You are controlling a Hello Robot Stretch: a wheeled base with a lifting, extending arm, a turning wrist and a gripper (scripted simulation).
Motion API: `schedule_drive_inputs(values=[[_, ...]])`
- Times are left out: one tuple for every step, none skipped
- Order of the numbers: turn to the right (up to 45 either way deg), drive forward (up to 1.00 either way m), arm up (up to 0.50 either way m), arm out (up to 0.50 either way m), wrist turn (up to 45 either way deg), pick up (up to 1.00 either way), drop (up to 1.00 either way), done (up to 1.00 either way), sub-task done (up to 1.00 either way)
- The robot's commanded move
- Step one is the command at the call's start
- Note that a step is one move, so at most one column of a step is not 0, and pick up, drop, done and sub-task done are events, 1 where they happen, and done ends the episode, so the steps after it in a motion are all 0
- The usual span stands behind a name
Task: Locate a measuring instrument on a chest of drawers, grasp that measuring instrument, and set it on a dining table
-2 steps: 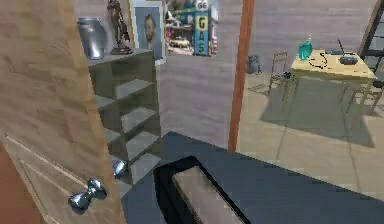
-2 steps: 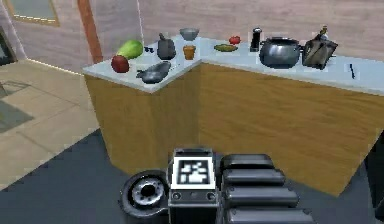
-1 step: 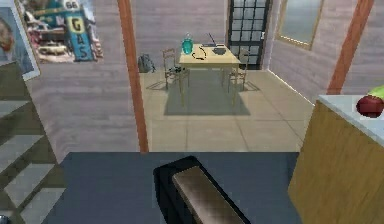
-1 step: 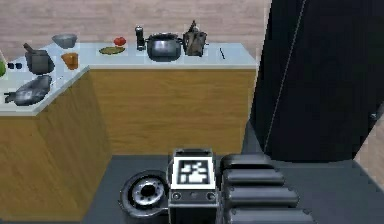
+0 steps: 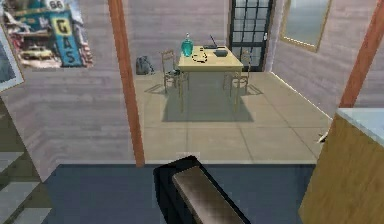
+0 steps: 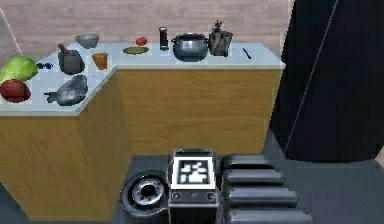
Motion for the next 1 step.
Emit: schedule_drive_inputs(values=[[45.0, 0.0, 0.0, 0.0, 0.0, 0.0, 0.0, 0.0, 0.0]])
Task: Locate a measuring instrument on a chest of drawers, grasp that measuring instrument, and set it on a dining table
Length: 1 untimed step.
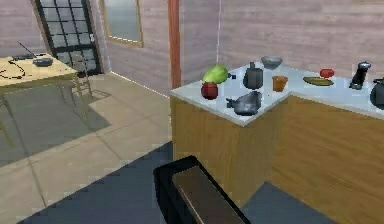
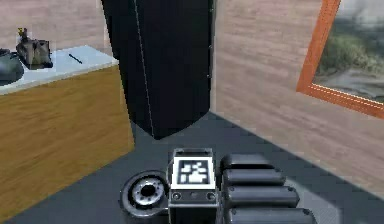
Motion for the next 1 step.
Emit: schedule_drive_inputs(values=[[45.0, 0.0, 0.0, 0.0, 0.0, 0.0, 0.0, 0.0, 0.0]])
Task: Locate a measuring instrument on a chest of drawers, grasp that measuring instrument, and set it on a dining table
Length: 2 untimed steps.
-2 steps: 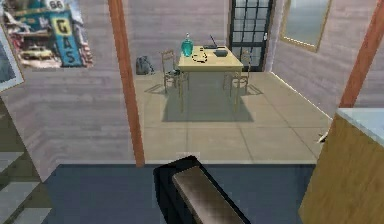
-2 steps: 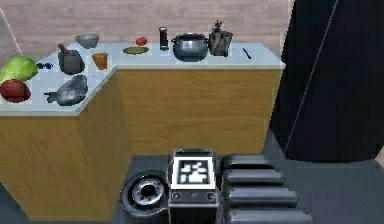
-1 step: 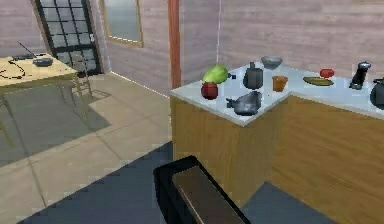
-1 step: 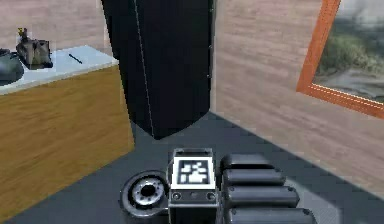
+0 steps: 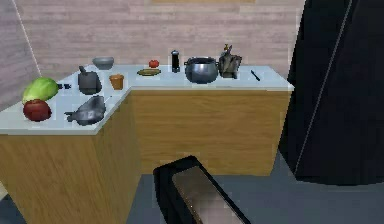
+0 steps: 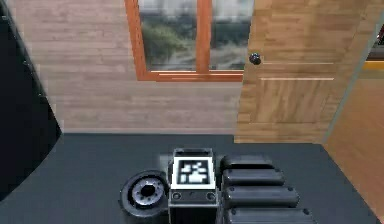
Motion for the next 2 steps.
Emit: schedule_drive_inputs(values=[[0.0, 0.05, 0.0, 0.0, 0.0, 0.0, 0.0, 0.0, 0.0], [-45.0, 0.0, 0.0, 0.0, 0.0, 0.0, 0.0, 0.0, 0.0]])
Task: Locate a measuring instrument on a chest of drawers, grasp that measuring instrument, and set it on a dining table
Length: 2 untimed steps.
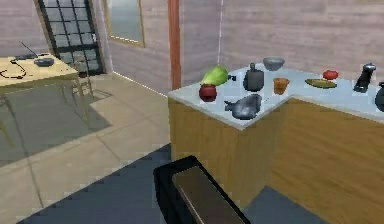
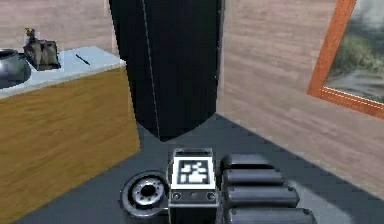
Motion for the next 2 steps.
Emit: schedule_drive_inputs(values=[[-36.0, 0.0, 0.0, 0.0, 0.0, 0.0, 0.0, 0.0, 0.0], [0.0, 1.0, 0.0, 0.0, 0.0, 0.0, 0.0, 0.0, 0.0]])
